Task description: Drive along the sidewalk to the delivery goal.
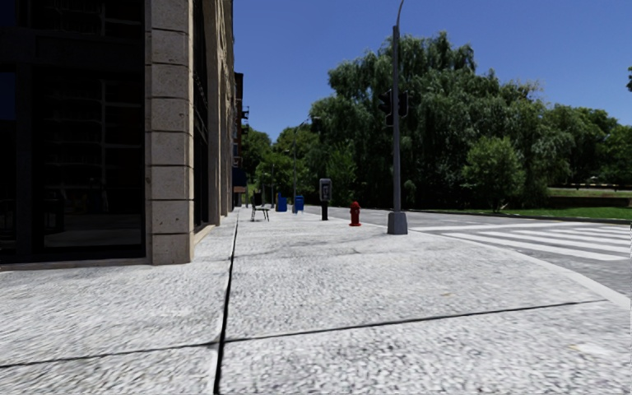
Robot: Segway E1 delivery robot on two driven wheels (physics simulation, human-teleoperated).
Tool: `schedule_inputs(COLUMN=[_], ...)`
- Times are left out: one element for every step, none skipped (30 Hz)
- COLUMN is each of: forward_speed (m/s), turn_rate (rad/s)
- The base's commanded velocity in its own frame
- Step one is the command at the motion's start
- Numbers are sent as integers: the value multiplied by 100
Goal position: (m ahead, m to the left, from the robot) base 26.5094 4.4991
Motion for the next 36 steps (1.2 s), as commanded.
schedule_inputs(forward_speed=[162,163,163,164,164,165,176,191,191,195,196,196,196,196,196,196,196,196,196,196,196,196,196,196,196,196,196,196,196,196,196,196,196,196,196,196], turn_rate=[0,0,0,0,0,0,0,0,0,0,0,0,0,0,0,0,0,0,0,0,0,0,0,0,0,0,0,0,0,0,0,0,0,0,0,0])
